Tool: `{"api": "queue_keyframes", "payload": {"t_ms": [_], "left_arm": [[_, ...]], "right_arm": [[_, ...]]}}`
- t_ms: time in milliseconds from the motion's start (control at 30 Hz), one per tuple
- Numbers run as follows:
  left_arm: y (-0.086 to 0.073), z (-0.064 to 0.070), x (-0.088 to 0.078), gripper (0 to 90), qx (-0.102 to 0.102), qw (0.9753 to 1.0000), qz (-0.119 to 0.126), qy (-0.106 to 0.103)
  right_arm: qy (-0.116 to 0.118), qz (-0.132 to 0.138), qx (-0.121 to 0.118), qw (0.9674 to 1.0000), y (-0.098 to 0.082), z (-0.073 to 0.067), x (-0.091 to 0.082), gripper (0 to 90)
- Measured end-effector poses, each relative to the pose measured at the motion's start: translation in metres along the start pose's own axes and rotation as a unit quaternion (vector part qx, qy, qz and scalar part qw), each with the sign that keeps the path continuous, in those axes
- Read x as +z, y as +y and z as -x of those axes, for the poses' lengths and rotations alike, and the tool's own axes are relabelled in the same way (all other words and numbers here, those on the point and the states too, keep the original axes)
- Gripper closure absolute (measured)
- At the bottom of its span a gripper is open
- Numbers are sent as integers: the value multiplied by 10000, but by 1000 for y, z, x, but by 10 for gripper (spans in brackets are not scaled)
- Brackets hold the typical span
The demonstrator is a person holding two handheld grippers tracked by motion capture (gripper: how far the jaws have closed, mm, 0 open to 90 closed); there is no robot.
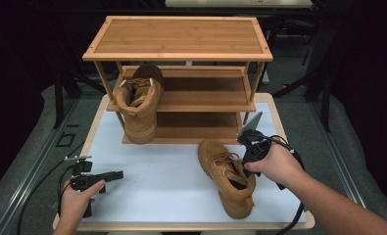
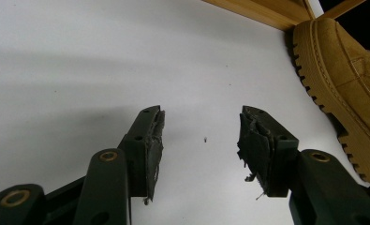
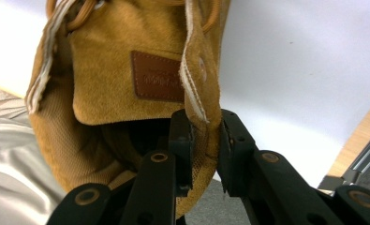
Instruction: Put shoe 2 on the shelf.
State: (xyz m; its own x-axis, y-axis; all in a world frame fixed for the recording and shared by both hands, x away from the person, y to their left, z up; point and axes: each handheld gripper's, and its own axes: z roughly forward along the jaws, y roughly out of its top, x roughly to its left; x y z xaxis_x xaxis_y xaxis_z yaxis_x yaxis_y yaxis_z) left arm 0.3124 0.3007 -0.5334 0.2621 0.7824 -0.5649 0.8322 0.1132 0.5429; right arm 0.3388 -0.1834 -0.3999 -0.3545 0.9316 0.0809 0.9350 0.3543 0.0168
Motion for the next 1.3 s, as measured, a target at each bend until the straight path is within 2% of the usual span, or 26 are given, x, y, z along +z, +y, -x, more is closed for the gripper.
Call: {"api": "queue_keyframes", "payload": {"t_ms": [33, 133, 200, 233, 267, 333, 400, 467, 567, 667, 767, 900, 933, 1000, 1067, 1100, 1167, 1300], "left_arm": [[0, 0, 0, 493, -3, 10000, 6, 1], [0, 0, 0, 493, -4, 10000, -5, 9], [0, 0, 1, 493, 25, 10000, 4, 11], [0, 0, 1, 493, 35, 10000, -7, 2], [0, 0, 1, 493, 31, 10000, -22, 2], [0, 0, 1, 493, 31, 10000, -20, 1], [0, 0, 1, 493, 25, 10000, -19, 3], [0, 0, 1, 493, 21, 10000, -18, 4], [0, 0, 1, 493, 25, 10000, -12, 8], [0, 0, 1, 493, 24, 10000, -1, 1], [0, 0, 1, 493, 14, 10000, -19, 7], [0, -1, 1, 493, 23, 10000, -15, 4], [0, -1, 1, 493, 18, 10000, -13, 4], [0, -1, 1, 493, 26, 10000, -19, 8], [0, -1, 1, 493, 22, 10000, -14, 10], [0, -1, 1, 493, 22, 10000, -10, 4], [0, -1, 0, 493, -7, 10000, -4, 7], [0, -2, 0, 493, 33, 10000, 5, 13]], "right_arm": [[-93, 27, 23, 10000, 0, 1, 1, 769], [42, 60, 50, 10000, -1, 3, 2, 735], [137, -59, 92, 9998, -2, 3, 5, 676], [118, -150, 139, 9997, -3, 2, 7, 675], [-32, -252, 84, 9996, -4, 0, 10, 673], [2, -415, 40, 9991, -6, -1, 17, 663], [-162, -379, 65, 9991, -8, -3, 22, 665], [13, -455, 95, 9989, -7, -1, 21, 672], [-86, -428, 177, 9989, -7, 0, 24, 680], [44, -537, 224, 9983, -7, 2, 30, 684], [10, -592, 220, 9980, -7, 2, 36, 697], [95, -628, 277, 9976, -7, 2, 36, 726], [42, -583, 263, 9979, -7, 3, 36, 731], [182, -645, 318, 9972, -7, 6, 35, 742], [329, -606, 493, 9964, -7, 9, 35, 750], [363, -534, 494, 9967, -8, 10, 36, 752], [454, -655, 521, 9955, -7, 11, 34, 756], [651, -538, 656, 9943, -8, 12, 34, 759]]}}
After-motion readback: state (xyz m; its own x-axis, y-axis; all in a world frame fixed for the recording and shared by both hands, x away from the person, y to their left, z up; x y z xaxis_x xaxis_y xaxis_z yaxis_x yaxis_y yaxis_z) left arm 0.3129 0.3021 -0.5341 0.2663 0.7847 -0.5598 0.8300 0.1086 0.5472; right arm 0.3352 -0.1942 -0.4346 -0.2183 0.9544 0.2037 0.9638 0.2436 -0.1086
